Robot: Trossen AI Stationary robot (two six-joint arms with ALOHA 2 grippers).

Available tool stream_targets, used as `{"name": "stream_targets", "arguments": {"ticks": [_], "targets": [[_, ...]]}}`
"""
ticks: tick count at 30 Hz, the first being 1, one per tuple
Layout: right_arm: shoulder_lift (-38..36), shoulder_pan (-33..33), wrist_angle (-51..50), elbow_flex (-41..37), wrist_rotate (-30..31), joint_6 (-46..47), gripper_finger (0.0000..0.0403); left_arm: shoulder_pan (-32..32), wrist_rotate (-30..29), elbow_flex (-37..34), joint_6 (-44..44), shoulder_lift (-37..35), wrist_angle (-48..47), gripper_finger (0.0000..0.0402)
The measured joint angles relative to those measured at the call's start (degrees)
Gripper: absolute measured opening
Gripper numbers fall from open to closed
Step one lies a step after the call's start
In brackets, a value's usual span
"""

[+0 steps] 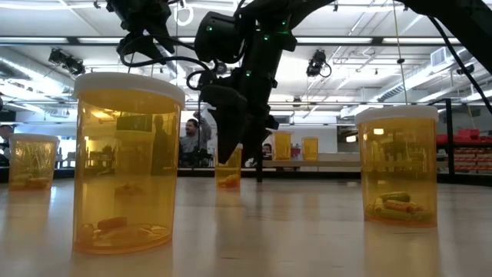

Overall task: Pick and place medicine bottles onto shelf by color
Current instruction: Put the orange pill bottle on the shelf

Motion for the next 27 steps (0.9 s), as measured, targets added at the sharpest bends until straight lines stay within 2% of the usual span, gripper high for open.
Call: {"name": "stream_targets", "arguments": {"ticks": [15, 27], "targets": [[-0.6, 0.0, -1.6, 0.0, -0.4, 0.8, 0.0259, 0.0, 0.0, 0.0, 0.0, 0.0, 0.1, 0.019], [-7.2, 0.1, -6.9, 0.1, -0.6, 2.3, 0.0205, 0.0, 0.0, 0.0, 0.5, 0.0, -0.3, 0.019]]}}
